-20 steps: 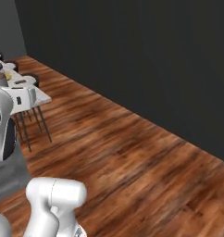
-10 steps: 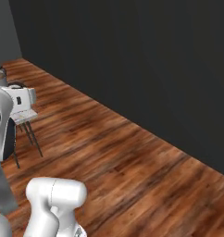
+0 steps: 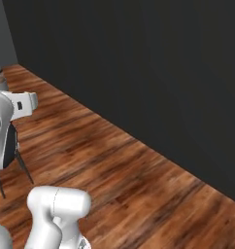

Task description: Take the cinnamon bottle from the cabinet and place it on the dining table, next to the plate with the cupcake. Then take the chocolate from the dining counter and place it on the cupcake plate.

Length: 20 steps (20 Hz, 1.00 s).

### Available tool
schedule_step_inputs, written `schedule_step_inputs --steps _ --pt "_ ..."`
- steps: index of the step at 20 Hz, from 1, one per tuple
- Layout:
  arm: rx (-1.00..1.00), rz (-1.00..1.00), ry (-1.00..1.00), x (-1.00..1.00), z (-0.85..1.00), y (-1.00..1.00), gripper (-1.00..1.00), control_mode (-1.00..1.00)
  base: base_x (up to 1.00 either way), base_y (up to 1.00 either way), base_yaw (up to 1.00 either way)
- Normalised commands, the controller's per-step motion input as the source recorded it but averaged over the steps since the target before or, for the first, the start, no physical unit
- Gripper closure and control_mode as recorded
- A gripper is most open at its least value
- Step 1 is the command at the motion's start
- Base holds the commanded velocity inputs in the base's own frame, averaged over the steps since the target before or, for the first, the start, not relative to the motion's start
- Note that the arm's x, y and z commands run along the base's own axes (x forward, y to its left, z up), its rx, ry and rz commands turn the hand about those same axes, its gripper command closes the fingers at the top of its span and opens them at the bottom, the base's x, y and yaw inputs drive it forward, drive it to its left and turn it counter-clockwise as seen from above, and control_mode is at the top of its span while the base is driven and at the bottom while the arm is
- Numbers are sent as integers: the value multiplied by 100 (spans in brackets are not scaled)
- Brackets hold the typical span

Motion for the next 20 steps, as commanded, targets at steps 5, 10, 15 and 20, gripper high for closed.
schedule_step_inputs --steps 5,10,15,20 --pt "0 0 0 0 0 0 100 100 94 3 1" --pt "0 0 0 0 0 0 100 100 93 5 4" --pt "0 0 0 0 0 0 100 100 91 12 13" --pt "0 0 0 0 0 0 100 100 83 15 21"
